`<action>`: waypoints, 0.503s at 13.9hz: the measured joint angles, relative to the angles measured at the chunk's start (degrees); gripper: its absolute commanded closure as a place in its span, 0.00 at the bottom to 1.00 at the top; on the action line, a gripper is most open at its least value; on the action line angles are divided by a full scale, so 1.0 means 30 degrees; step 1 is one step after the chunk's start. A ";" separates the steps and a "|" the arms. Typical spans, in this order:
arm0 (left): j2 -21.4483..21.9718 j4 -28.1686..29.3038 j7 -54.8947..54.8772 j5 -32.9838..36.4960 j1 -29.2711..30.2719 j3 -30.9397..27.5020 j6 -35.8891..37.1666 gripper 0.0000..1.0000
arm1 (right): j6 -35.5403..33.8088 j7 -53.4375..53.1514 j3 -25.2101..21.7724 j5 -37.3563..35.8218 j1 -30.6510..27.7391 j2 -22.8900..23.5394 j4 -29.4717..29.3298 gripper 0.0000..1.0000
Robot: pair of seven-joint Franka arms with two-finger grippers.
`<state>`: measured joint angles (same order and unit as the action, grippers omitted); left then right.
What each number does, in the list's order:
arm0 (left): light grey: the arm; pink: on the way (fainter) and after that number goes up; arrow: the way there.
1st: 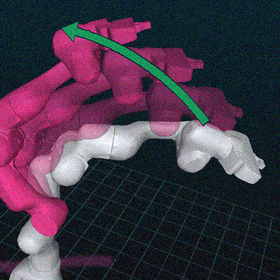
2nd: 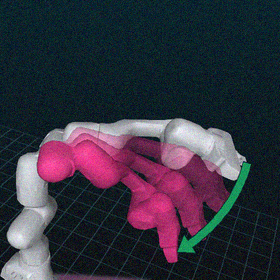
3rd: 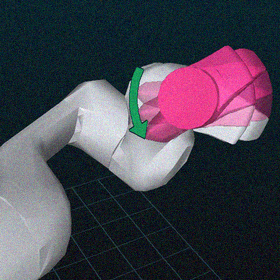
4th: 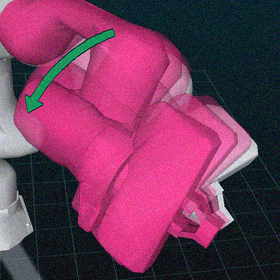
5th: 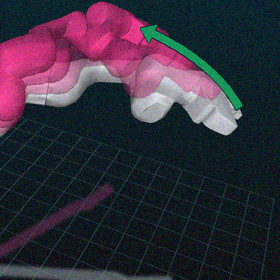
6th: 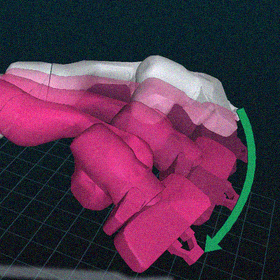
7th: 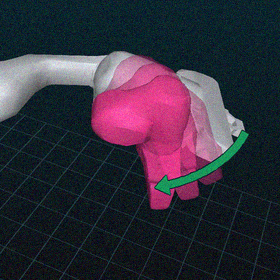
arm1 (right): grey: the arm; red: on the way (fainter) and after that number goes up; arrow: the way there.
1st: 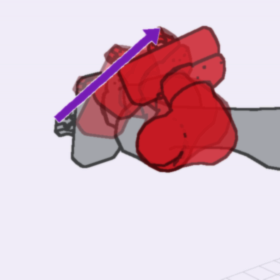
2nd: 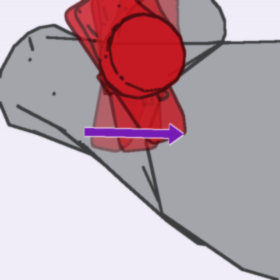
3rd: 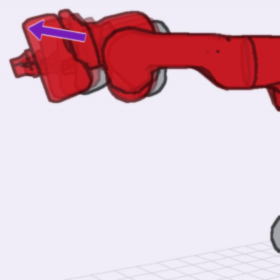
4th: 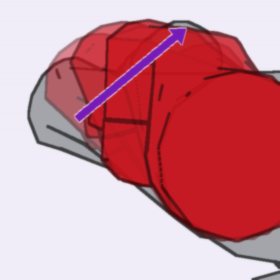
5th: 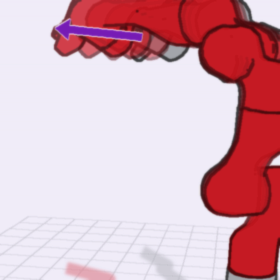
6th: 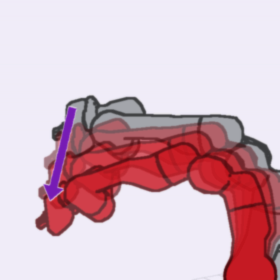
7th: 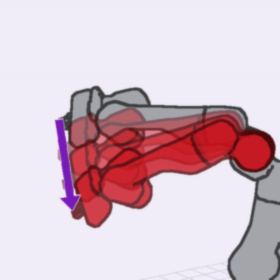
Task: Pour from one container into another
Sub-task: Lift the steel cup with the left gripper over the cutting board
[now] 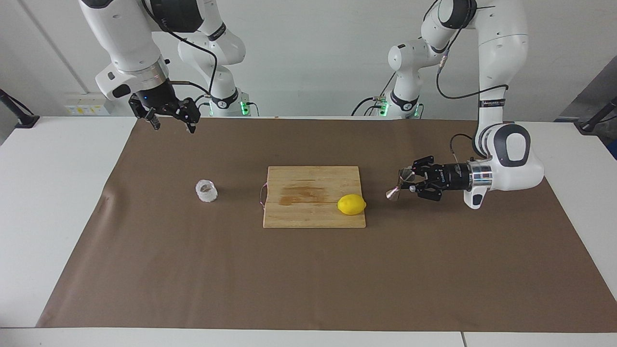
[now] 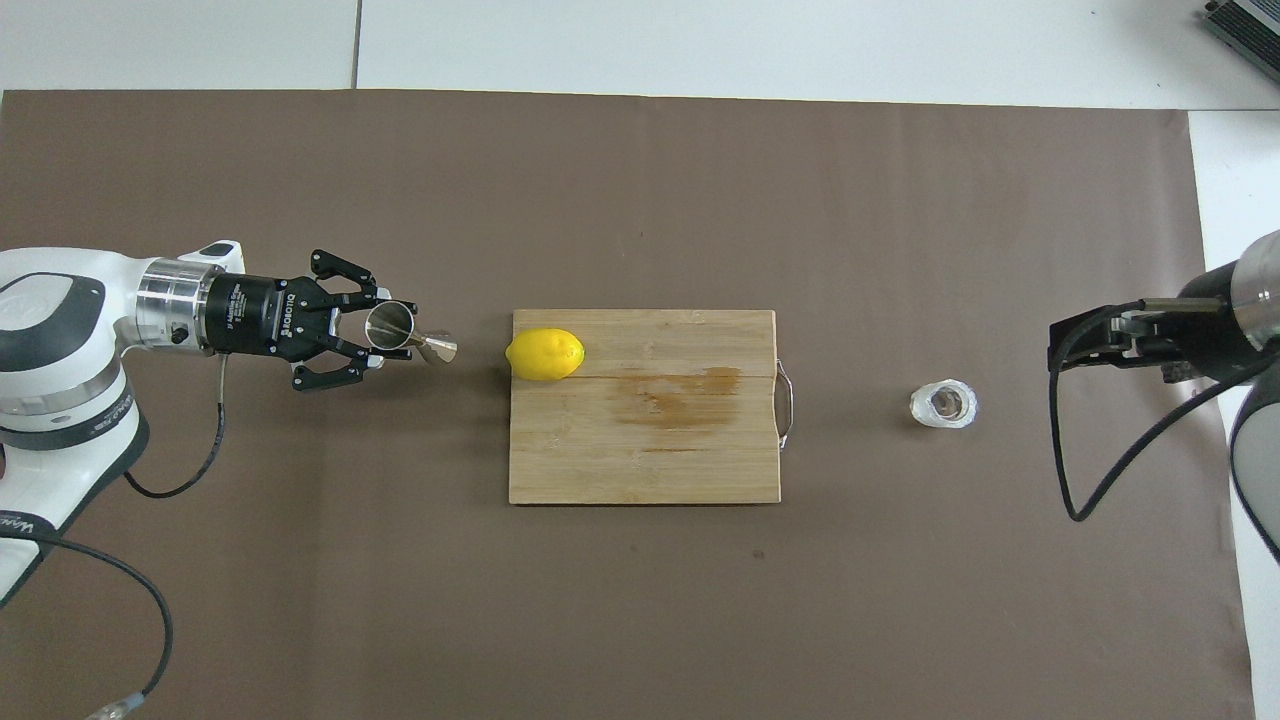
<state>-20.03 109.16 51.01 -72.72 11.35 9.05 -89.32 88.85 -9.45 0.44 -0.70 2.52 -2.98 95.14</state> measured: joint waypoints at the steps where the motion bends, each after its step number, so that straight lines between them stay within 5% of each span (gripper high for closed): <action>1: 0.0087 0.0020 0.0088 -0.0369 -0.0476 -0.0013 -0.0135 1.00 | 0.0000 0.0000 0.0000 0.0000 0.0000 0.0000 0.0000 0.00; 7: 0.0217 0.0344 0.0195 -0.3060 -0.4096 -0.0024 -0.3234 1.00 | 0.0000 0.0000 0.0000 0.0000 0.0000 0.0000 0.0000 0.00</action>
<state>-19.37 110.20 51.59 -81.90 -0.94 8.98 -99.02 88.85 -9.45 0.44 -0.70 2.52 -2.98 95.14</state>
